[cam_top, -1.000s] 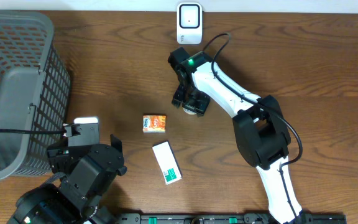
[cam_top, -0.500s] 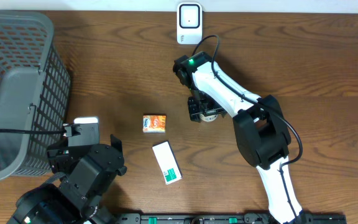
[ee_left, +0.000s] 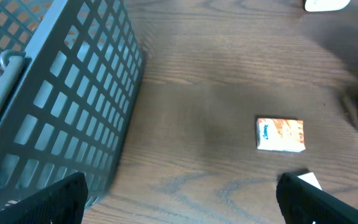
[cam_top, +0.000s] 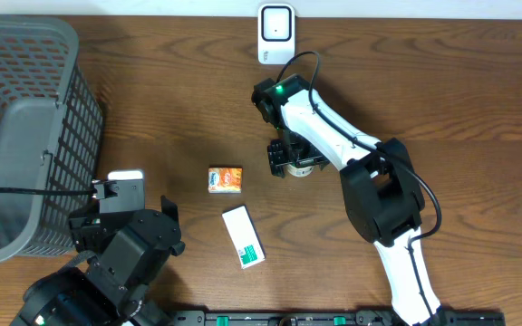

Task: Scan the item barcode
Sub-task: 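Reach the right gripper to the green-capped jar and grasp it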

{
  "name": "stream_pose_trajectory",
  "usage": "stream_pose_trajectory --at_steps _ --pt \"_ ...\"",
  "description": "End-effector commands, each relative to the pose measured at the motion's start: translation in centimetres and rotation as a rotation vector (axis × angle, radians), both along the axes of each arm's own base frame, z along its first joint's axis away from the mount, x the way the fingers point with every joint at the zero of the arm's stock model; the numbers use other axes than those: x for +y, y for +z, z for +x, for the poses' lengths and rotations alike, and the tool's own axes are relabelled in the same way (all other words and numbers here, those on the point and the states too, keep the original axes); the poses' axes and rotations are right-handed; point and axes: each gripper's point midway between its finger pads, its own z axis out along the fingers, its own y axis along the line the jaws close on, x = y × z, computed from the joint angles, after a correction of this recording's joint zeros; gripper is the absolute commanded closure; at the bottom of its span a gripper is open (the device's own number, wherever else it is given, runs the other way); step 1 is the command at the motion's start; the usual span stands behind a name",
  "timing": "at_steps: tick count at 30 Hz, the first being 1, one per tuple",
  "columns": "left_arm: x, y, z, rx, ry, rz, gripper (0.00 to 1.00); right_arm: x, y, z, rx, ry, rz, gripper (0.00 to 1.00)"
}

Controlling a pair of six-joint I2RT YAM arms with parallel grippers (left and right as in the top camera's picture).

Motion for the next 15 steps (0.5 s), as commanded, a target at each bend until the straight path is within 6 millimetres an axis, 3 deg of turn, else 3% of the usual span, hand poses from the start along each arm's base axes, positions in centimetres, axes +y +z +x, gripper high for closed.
stream_pose_trajectory --at_steps 1,6,10,15 --pt "0.3 0.2 0.0 -0.008 0.014 0.000 0.03 0.5 1.3 1.1 -0.036 -0.006 0.049 0.17" --pt "0.3 0.2 0.0 -0.008 0.014 0.000 0.03 -0.2 1.7 2.4 -0.063 -0.038 0.065 0.11" --pt "0.3 0.2 0.0 -0.008 0.014 0.000 0.03 -0.9 1.7 3.3 -0.071 -0.070 0.086 0.14" --pt "0.3 0.2 0.0 -0.008 0.014 0.000 0.03 0.2 1.5 4.0 -0.084 -0.070 0.159 0.16"
